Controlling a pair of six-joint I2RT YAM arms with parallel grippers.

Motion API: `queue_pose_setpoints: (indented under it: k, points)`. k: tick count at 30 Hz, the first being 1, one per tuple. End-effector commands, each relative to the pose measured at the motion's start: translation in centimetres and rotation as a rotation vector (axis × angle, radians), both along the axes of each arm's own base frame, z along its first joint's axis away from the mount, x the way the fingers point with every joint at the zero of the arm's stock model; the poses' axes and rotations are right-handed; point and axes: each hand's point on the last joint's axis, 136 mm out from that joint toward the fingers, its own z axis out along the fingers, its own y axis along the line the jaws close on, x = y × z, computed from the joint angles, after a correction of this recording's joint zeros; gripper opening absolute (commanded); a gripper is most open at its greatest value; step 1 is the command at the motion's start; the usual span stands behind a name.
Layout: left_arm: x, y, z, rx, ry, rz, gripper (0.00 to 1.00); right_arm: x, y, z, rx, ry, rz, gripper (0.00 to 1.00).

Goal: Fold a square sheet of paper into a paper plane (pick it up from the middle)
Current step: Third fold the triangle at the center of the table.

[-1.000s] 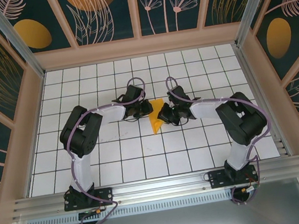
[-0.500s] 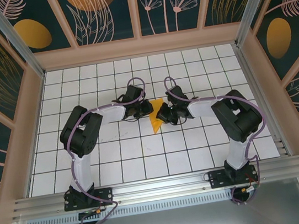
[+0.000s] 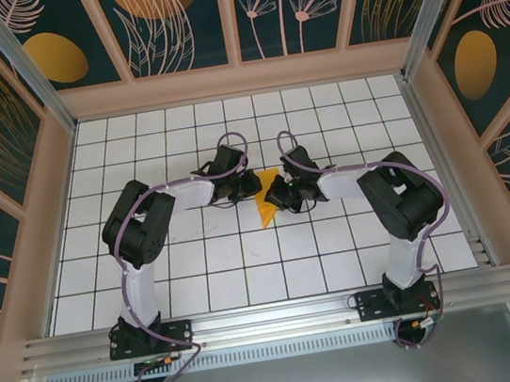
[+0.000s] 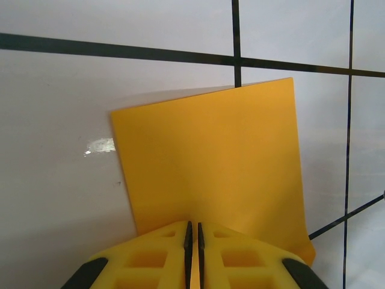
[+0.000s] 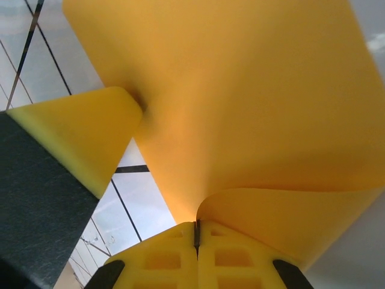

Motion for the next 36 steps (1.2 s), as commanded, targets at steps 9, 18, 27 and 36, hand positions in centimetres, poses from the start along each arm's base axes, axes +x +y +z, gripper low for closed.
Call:
queue_pose_setpoints:
  k: [9,18,27,36]
  points:
    - [-2.16,0.79,-3.14,0.047,0.088,-0.026,0.15,-0.57,0.54,-0.34,-0.049,-0.009,0.061,0.04]
    - [-2.2,0.83,-3.24,0.048,0.092,-0.025,0.15,-0.31,0.47,-0.5,-0.054,-0.007,0.044,0.04]
    - [-2.25,0.77,-3.27,0.047,0.095,-0.026,0.15,0.09,0.59,-0.3,-0.043,-0.017,0.03,0.04]
    - [-2.31,0.84,-3.33,0.048,0.096,-0.026,0.15,0.02,0.69,-0.49,-0.042,-0.011,0.036,0.04]
